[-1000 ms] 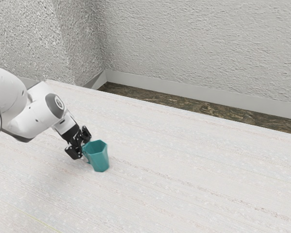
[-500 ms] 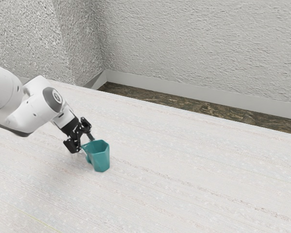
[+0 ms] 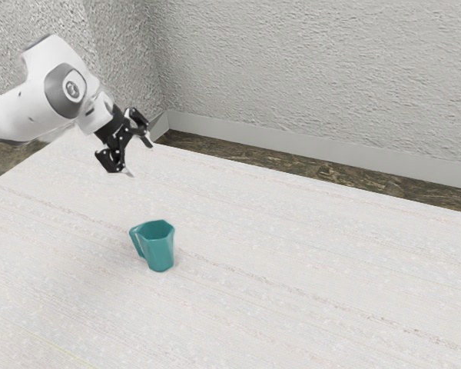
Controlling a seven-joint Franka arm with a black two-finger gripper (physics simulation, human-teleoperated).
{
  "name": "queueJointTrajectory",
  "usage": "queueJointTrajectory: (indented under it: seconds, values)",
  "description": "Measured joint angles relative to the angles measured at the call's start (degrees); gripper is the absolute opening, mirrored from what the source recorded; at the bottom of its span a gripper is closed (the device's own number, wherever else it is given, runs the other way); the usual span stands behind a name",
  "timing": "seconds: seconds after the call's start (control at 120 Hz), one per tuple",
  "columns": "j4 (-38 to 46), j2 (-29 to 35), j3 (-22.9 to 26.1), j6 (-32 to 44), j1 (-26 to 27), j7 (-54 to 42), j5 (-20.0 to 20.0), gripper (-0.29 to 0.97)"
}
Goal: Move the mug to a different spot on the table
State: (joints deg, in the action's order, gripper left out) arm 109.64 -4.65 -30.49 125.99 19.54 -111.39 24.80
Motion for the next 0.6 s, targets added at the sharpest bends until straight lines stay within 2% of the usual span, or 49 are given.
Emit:
queueJointTrajectory:
  seconds: [0.133, 0.25, 0.4, 0.6]
  values:
    - [-7.56, 0.55, 1.95, -4.52, 0.7, 9.4, -12.33, 0.68]
    - [-13.2, 0.64, 2.6, -11.13, 0.65, 21.08, -19.6, 0.68]
    - [-19.5, 0.66, 5.73, -20.27, -0.57, 39.14, -25.49, 0.68]
    - [-22.29, 0.29, 8.41, -26.72, 0.46, 58.57, -28.01, 0.68]
